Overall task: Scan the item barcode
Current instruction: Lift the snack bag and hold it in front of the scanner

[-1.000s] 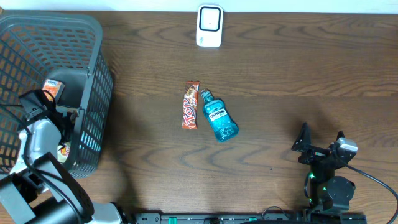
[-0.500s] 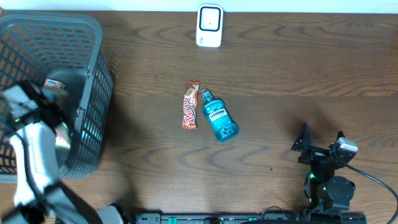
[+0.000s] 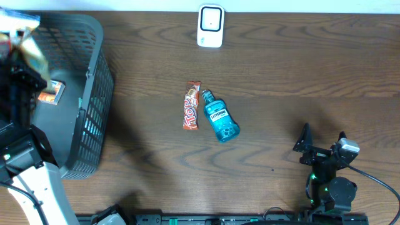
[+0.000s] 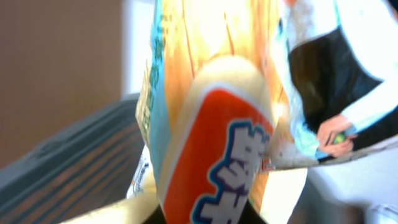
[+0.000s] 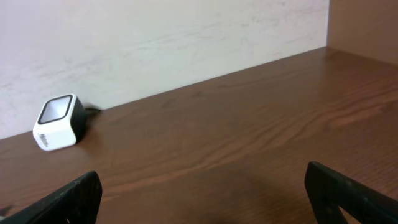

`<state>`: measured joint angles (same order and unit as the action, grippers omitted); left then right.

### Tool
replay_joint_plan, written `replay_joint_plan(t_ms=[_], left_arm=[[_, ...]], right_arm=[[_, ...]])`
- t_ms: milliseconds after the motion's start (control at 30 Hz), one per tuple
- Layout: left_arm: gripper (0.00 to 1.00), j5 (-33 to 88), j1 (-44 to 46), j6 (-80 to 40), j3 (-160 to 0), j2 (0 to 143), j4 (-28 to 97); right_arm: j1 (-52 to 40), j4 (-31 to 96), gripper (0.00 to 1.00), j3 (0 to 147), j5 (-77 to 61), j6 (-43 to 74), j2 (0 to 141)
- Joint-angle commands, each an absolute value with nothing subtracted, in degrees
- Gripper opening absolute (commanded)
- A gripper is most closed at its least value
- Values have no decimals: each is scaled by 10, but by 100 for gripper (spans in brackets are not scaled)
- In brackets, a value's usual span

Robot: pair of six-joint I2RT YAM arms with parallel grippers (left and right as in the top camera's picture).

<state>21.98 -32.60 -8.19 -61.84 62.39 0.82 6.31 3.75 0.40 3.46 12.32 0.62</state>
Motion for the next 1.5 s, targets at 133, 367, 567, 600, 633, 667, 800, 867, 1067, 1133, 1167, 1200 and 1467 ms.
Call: replay_joint_plan(t_ms=[133, 367, 567, 600, 633, 667, 800, 867, 1067, 1133, 1167, 1200, 1467], left_arm=[[8, 474, -278, -238, -623, 650, -227], [8, 467, -111, -239, -623, 751, -239], [7, 394, 28, -245, -623, 876, -239], [7, 371, 48, -253, -623, 895, -242], [7, 340, 66, -265, -623, 911, -244], [8, 303, 83, -279, -623, 926, -244], [7, 134, 150, -409, -623, 967, -244], [8, 90, 187, -476, -623, 981, -254], [7, 87, 245, -503, -624, 987, -268], [8, 87, 258, -529, -624, 988, -257], [7, 87, 265, -544, -624, 990, -250], [7, 87, 272, -560, -624, 993, -244], [7, 96, 324, -691, -624, 1088, -267]], right_arm=[[64, 39, 99, 3, 40, 115, 3], [64, 39, 99, 3, 40, 115, 3], [64, 39, 99, 3, 40, 115, 3], [64, 39, 99, 3, 40, 115, 3], [64, 39, 99, 3, 40, 115, 3], [64, 39, 99, 3, 40, 115, 3], [64, 39, 99, 3, 40, 115, 3], [64, 39, 99, 3, 40, 115, 3], [64, 39, 99, 3, 40, 115, 3], [64, 39, 99, 3, 40, 115, 3], [64, 39, 99, 3, 40, 115, 3], [64, 39, 99, 3, 40, 115, 3], [64, 39, 99, 3, 40, 115, 3]])
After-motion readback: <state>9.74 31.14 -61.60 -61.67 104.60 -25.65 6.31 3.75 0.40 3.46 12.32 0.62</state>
